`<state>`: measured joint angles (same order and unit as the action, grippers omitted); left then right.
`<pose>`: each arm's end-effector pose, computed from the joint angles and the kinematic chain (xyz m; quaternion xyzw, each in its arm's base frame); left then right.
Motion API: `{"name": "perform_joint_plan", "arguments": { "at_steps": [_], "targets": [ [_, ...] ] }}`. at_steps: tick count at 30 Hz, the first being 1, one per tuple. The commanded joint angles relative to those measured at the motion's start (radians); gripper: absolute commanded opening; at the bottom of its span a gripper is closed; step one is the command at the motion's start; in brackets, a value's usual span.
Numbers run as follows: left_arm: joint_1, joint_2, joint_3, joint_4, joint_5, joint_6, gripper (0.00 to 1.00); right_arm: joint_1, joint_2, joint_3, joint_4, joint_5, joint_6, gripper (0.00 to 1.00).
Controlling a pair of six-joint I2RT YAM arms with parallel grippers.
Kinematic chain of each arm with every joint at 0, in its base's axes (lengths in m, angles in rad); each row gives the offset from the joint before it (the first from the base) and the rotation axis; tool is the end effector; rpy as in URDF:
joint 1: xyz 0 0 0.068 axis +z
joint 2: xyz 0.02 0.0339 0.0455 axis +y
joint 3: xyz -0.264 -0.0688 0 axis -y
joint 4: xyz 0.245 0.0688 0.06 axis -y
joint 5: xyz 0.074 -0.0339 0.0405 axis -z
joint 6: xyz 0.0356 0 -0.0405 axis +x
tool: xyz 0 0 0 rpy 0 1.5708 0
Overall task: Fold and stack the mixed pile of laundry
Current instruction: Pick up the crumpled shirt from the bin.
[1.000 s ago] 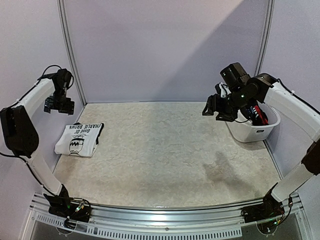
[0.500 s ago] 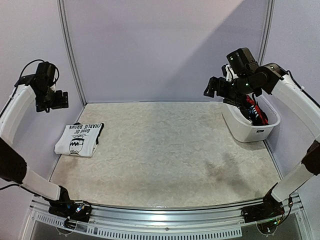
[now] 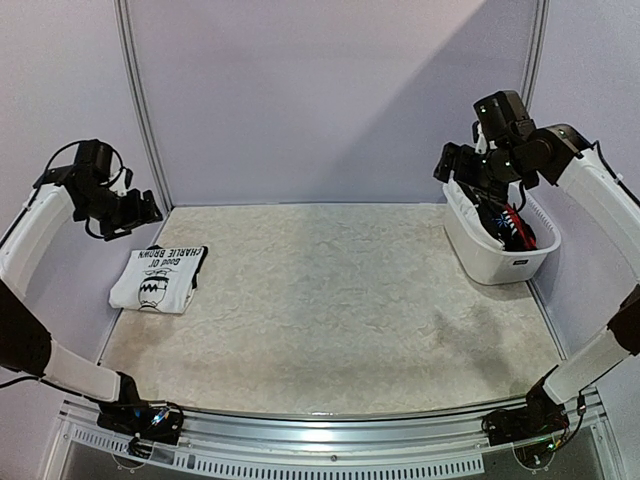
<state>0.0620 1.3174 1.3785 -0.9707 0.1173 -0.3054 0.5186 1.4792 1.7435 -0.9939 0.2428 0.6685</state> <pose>0.2616 0.0121 0.3576 -0.1538 0.9318 -0.0944 0.3149 0.2627 0.1401 0.4260 0.1172 0.8999 0.1350 0.3978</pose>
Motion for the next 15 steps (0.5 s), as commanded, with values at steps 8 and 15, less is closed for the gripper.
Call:
{"name": "perform_joint_plan", "arguments": {
  "at_steps": [8, 15],
  "targets": [
    [-0.283, -0.046, -0.096, 0.023, 0.075, -0.058, 0.79, -0.248, 0.096, 0.0, 0.002, -0.13, 0.027, 0.88],
    [-0.412, -0.037, -0.135, 0.046, 0.05, -0.108, 0.73, -0.325, 0.176, 0.006, 0.041, -0.208, 0.024, 0.78]
  ]
}}
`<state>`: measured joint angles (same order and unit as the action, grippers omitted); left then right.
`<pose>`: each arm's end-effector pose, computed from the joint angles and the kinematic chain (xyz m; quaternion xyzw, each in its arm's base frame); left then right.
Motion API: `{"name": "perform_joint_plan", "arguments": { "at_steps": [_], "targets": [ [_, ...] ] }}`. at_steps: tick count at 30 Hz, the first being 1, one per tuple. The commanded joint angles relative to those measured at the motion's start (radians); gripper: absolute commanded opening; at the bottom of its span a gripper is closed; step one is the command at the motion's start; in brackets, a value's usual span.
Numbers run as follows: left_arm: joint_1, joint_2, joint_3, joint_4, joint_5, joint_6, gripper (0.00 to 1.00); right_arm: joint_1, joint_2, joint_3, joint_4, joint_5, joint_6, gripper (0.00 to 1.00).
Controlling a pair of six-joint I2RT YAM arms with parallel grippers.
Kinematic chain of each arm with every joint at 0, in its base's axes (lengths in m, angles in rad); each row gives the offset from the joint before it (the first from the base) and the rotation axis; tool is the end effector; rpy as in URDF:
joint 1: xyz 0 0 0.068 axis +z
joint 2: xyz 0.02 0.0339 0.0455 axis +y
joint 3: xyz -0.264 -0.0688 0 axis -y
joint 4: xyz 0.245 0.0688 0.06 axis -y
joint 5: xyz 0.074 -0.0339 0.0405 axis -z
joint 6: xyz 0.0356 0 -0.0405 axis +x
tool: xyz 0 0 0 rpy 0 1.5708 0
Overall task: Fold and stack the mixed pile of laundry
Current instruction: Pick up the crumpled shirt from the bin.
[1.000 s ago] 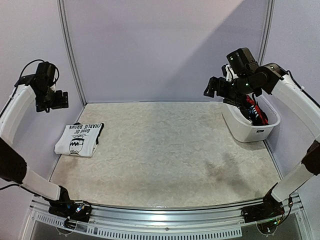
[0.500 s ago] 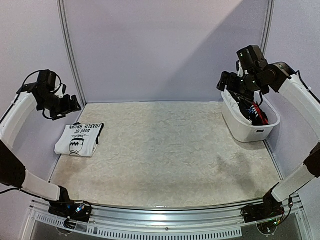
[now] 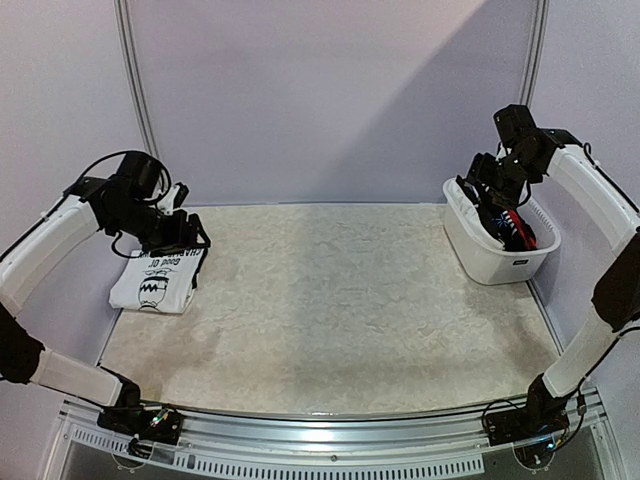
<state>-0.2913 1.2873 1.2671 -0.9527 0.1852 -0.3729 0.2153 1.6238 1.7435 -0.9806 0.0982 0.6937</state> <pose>0.2411 -0.0791 0.3319 -0.0116 0.9519 -0.1791 0.2484 0.3343 0.0695 0.3830 0.2385 0.9058 0.1110 0.3321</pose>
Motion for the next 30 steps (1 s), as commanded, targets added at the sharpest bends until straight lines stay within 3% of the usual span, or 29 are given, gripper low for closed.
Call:
{"name": "perform_joint_plan", "arguments": {
  "at_steps": [1, 14, 23, 30],
  "targets": [
    [-0.072, 0.0, -0.024, 0.032, -0.021, -0.044, 0.72, -0.029, 0.047, 0.007, 0.03, -0.071, -0.004, 0.77],
    [-0.165, 0.129, 0.026, 0.079, -0.043, -0.082, 0.64, -0.126, 0.157, 0.028, 0.047, -0.203, -0.047, 0.6],
    [-0.193, 0.196, 0.058, 0.102, -0.05, -0.101, 0.61, -0.138, 0.234, 0.11, 0.027, -0.217, -0.108, 0.59],
    [-0.207, 0.233, 0.085, 0.11, -0.056, -0.101, 0.59, -0.277, 0.246, 0.118, 0.042, -0.227, -0.051, 0.59]
  ]
}}
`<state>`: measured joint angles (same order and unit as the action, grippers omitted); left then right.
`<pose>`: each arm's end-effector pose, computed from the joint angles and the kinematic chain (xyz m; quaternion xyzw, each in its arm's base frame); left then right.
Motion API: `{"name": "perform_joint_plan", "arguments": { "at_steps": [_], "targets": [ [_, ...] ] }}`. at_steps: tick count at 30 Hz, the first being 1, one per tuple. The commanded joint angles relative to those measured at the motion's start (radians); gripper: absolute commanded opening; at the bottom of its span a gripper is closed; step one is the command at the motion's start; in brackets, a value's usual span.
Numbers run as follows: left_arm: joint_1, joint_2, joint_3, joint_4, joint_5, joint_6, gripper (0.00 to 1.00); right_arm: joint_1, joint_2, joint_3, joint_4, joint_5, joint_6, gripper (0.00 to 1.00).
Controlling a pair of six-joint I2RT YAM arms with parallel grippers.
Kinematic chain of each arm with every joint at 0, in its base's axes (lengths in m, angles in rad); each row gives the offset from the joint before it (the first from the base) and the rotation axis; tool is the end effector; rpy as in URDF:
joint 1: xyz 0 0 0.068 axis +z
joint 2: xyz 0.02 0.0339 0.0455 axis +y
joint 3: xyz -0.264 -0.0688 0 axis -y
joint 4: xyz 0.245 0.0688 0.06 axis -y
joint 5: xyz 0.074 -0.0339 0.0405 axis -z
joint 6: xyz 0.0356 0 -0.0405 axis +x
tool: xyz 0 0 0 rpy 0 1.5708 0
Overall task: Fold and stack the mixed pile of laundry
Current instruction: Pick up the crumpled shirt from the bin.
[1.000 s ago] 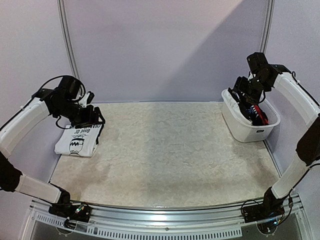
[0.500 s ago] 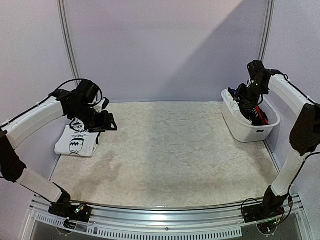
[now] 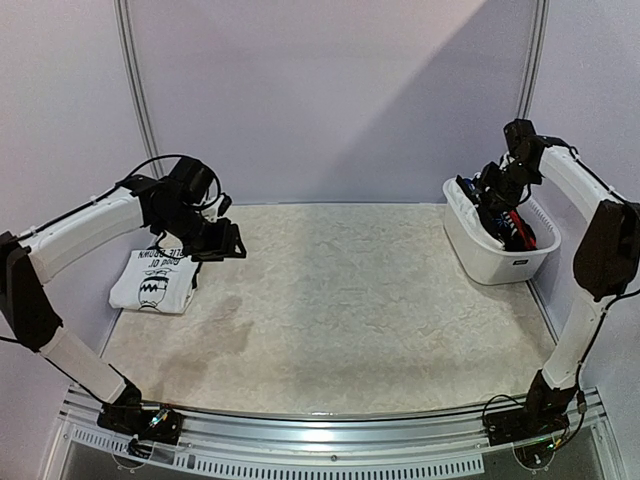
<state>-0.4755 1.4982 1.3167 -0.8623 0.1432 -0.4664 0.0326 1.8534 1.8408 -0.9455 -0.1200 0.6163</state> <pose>0.2711 -0.1453 0.2972 0.0230 0.9629 -0.1794 0.2002 0.4019 0.0174 0.3345 0.2565 0.9167 0.1502 0.2671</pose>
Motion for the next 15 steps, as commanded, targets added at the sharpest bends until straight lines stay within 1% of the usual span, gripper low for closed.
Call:
{"name": "perform_joint_plan", "arguments": {
  "at_steps": [1, 4, 9, 15],
  "targets": [
    [-0.025, 0.026, 0.038, 0.02, -0.015, -0.008, 0.59, -0.113, 0.016, 0.019, 0.004, -0.012, 0.036, 0.59],
    [-0.032, 0.034, 0.041, 0.024, -0.02, -0.01, 0.58, -0.169, 0.012, -0.004, 0.001, -0.005, 0.075, 0.61],
    [-0.043, 0.044, 0.031, 0.038, -0.022, -0.02, 0.57, -0.249, -0.012, -0.065, 0.058, -0.008, 0.17, 0.64],
    [-0.058, 0.073, 0.044, 0.046, -0.014, -0.022, 0.56, -0.269, 0.06, 0.007, 0.089, 0.06, 0.235, 0.69]
  ]
}}
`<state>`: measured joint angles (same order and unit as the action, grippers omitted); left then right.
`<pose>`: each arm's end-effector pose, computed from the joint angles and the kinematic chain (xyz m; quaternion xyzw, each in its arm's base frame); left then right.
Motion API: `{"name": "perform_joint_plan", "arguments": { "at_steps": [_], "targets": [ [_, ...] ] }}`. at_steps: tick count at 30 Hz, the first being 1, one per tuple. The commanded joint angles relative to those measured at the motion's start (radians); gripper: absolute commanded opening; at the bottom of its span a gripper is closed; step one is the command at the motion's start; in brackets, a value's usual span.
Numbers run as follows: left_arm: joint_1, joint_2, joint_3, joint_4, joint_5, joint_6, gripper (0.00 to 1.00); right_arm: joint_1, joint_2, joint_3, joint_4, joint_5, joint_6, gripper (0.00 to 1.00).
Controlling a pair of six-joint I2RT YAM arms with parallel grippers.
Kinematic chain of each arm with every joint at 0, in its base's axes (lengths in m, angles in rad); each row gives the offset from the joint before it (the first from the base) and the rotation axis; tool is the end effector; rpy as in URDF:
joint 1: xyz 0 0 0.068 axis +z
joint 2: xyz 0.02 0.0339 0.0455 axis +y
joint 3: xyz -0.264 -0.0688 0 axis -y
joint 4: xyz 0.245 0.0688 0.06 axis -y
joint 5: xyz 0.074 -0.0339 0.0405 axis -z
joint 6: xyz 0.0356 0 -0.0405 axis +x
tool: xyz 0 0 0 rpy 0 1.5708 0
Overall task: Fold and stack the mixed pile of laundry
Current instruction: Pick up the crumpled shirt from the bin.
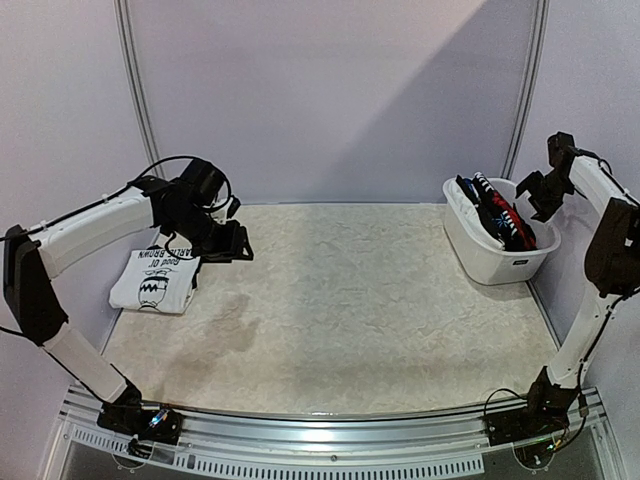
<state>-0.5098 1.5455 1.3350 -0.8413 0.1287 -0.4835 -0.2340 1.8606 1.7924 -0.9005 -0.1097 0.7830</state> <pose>0.2768 -0.1600 0.2900 0.0292 0.9642 -0.1767 0.1955 0.3958 -0.0903 0.3195 0.4501 0.8409 0.1307 0.2708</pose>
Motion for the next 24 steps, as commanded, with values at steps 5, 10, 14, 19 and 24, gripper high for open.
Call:
{"name": "perform_joint_plan", "arguments": {
  "at_steps": [5, 10, 14, 19, 24],
  "targets": [
    [-0.033, 0.035, 0.034, 0.018, -0.006, -0.004, 0.54, -0.025, 0.152, 0.141, 0.065, 0.083, 0.094, 0.69],
    [-0.038, 0.032, 0.022, 0.014, -0.018, -0.015, 0.53, -0.041, 0.247, 0.211, 0.066, 0.098, 0.097, 0.69],
    [-0.041, 0.029, 0.011, 0.017, -0.023, -0.027, 0.53, -0.058, 0.309, 0.271, 0.045, 0.104, 0.101, 0.7],
    [-0.042, 0.035, 0.003, 0.028, -0.029, -0.043, 0.52, -0.064, 0.399, 0.355, 0.003, 0.15, 0.101, 0.69],
    [-0.044, 0.054, 0.016, 0.028, -0.032, -0.056, 0.51, -0.065, 0.449, 0.366, -0.013, 0.184, 0.11, 0.67]
  ]
}}
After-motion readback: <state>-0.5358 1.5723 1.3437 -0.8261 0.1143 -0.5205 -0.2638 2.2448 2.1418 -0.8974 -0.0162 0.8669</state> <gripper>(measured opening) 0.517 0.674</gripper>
